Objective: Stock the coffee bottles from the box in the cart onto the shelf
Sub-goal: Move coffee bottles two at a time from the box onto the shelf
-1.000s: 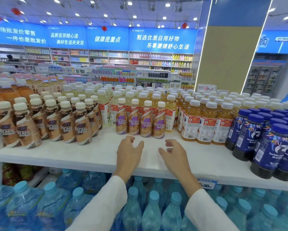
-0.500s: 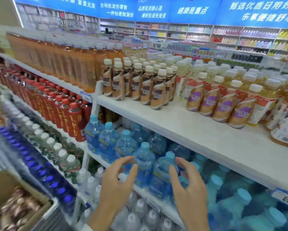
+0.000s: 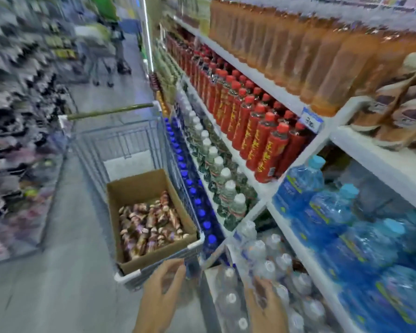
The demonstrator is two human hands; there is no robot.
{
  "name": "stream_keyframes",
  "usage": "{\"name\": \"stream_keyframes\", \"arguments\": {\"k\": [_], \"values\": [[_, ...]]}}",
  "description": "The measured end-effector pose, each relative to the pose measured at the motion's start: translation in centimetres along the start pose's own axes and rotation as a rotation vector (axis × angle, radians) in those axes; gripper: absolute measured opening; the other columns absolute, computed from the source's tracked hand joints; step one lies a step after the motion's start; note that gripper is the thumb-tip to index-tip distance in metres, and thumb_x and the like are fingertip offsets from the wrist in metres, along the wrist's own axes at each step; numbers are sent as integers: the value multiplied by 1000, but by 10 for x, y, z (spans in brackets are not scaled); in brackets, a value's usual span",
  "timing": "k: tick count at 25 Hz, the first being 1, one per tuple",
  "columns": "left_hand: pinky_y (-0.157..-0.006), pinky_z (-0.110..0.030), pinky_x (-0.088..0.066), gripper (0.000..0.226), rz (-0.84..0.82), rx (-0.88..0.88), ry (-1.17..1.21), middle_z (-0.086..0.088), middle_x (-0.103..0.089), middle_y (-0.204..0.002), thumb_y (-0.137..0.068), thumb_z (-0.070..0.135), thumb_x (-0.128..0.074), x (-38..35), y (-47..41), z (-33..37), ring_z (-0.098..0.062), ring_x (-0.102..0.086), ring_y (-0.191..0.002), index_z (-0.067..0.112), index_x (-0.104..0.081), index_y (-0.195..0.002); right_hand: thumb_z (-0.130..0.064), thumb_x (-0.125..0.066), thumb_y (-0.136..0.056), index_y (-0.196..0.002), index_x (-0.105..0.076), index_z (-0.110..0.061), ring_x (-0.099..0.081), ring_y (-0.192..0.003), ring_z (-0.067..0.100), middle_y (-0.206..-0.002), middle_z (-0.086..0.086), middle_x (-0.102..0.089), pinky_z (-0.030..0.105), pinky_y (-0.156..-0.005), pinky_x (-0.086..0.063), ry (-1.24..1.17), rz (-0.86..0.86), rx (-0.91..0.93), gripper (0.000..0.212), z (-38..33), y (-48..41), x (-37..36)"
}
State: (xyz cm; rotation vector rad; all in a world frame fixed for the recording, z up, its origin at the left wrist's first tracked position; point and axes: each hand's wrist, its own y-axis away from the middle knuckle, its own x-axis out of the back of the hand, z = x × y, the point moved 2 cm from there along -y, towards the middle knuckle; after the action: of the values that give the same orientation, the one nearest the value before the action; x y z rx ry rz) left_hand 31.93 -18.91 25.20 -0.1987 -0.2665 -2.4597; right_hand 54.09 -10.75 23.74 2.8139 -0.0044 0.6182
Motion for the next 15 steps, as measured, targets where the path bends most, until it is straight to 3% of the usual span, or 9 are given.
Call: {"name": "stream_keyframes", "arguments": {"k": [1, 4, 5, 6, 7, 8, 11, 15], "values": [[-79, -12, -51, 10, 30, 23, -23, 18, -75, -94, -92, 20, -69, 17, -12, -11, 0, -70, -92, 27, -74, -97, -34, -87, -76, -89, -59, -45, -68, -96, 20, -95, -11, -67, -3, -76, -40, 49, -72, 15, 33, -15, 0, -16], [-72, -5, -48, 12, 137, 110, -50, 22, -74, -91, -93, 13, -69, 62, -41, -40, 9, -66, -89, 25, -74, -95, -46, -87, -69, -79, -68, -35, -63, -91, 6, -102, 5, -70, 3, -68, -39, 51, -157, 22, 24, -34, -16, -66], [-71, -5, -48, 12, 167, 139, -57, 18, -75, -91, -93, 13, -69, 73, -49, -47, 11, -65, -88, 24, -74, -96, -12, -75, -67, -86, -70, -39, -64, -94, 3, -109, 8, -69, 2, -71, -40, 78, -208, 44, 33, -34, -21, -81], [-71, -6, -49, 12, 192, 169, -60, 14, -76, -92, -94, 15, -69, 84, -57, -54, 11, -65, -88, 25, -74, -98, -54, -72, -75, -103, -65, -48, -64, -102, 5, -115, 4, -67, 1, -76, -40, 144, -238, 50, 30, -39, -29, -94], [-73, -7, -50, 11, 216, 196, -69, 13, -76, -93, -94, 18, -68, 92, -65, -62, 11, -65, -89, 26, -74, -99, -80, -41, -70, -115, -59, -50, -62, -110, 9, -119, -3, -64, 1, -83, -39, 232, -307, 62, 57, -39, -33, -105], [-76, -10, -50, 11, 244, 215, -89, 18, -76, -94, -95, 22, -66, 101, -72, -68, 12, -65, -90, 28, -74, -100, -55, -60, -85, -120, -55, -47, -60, -115, 12, -120, -9, -62, 7, -91, -42, 291, -383, 32, 36, -42, -38, -118], [-77, -14, -48, 10, 311, 310, -92, 18, -73, -98, -97, 28, -64, 114, -98, -77, 6, -64, -96, 28, -70, -105, -39, -67, -92, -112, -57, -41, -61, -113, 16, -114, -10, -65, 39, -104, -47, 307, -449, 15, 22, -51, -55, -153], [-75, -13, -44, 20, 360, 429, -56, 17, -67, -104, -98, 31, -61, 107, -165, -89, 4, -61, -95, 21, -65, -116, -39, -63, -95, -115, -59, -36, -58, -112, 9, -116, -14, -64, 37, -102, -47, 381, -596, -12, 21, -68, -88, -200]]}}
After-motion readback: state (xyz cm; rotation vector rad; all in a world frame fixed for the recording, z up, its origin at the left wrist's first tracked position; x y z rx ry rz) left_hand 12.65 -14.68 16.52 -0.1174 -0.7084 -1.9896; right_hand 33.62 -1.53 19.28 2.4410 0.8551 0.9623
